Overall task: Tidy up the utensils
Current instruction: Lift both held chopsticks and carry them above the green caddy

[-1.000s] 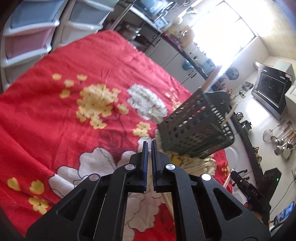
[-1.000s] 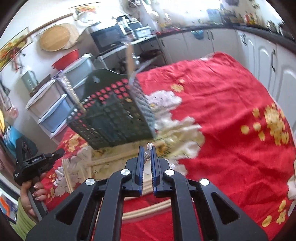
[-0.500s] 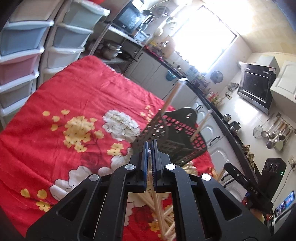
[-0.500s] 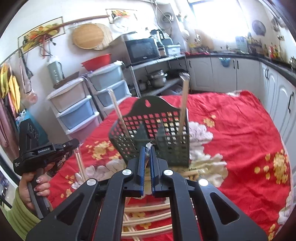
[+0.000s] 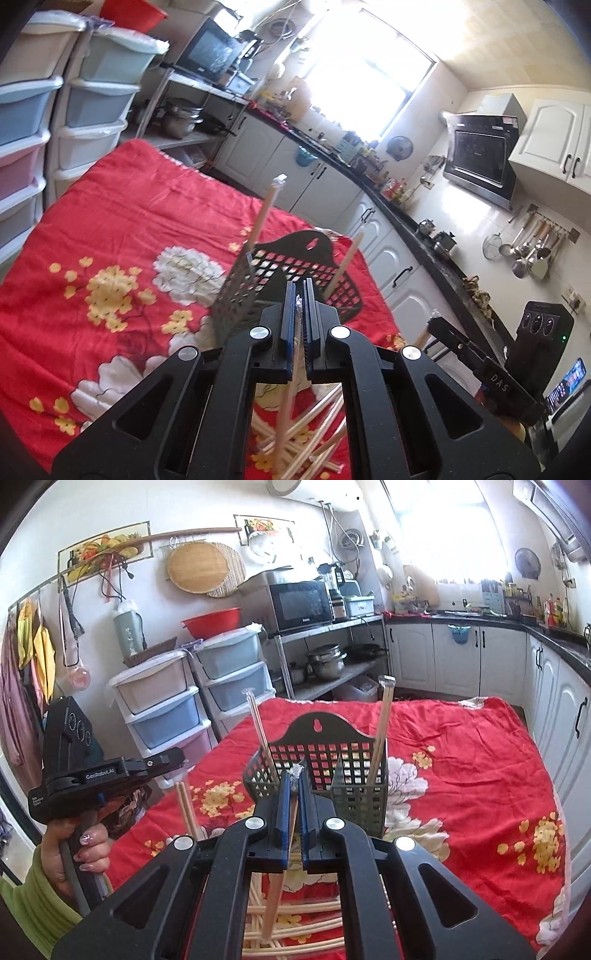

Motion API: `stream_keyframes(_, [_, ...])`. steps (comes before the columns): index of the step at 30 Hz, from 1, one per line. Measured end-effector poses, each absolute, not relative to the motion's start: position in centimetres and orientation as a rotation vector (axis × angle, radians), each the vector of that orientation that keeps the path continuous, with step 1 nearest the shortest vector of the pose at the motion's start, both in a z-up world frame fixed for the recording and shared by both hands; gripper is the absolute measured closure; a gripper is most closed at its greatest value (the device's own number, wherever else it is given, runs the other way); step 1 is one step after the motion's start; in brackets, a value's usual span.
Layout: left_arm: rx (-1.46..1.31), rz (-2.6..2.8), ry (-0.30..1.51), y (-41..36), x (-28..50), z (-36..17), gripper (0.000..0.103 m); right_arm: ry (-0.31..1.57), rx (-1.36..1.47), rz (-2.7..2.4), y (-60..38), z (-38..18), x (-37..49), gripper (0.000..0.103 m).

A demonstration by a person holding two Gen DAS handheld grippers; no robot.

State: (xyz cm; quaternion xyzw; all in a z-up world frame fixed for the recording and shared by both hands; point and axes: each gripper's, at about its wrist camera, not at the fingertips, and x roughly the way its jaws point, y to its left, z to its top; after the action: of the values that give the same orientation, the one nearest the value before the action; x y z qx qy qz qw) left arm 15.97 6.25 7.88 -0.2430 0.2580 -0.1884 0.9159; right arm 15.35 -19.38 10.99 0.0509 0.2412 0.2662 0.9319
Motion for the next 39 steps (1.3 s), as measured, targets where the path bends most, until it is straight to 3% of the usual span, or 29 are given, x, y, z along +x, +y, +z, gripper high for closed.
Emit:
stream_keyframes(25, [-0.427, -0.484, 0.346, 2.0, 18.2, 16.9, 0.102, 0.266, 0.087, 0.51, -19.3, 19.0, 16.8, 0.098])
stream_keyframes(39, [-0.425, -0.472, 0.271, 1.5, 20.3, 20.1, 0.102, 0.183, 0.069, 0.453, -18.6, 20.5, 18.7, 0.099])
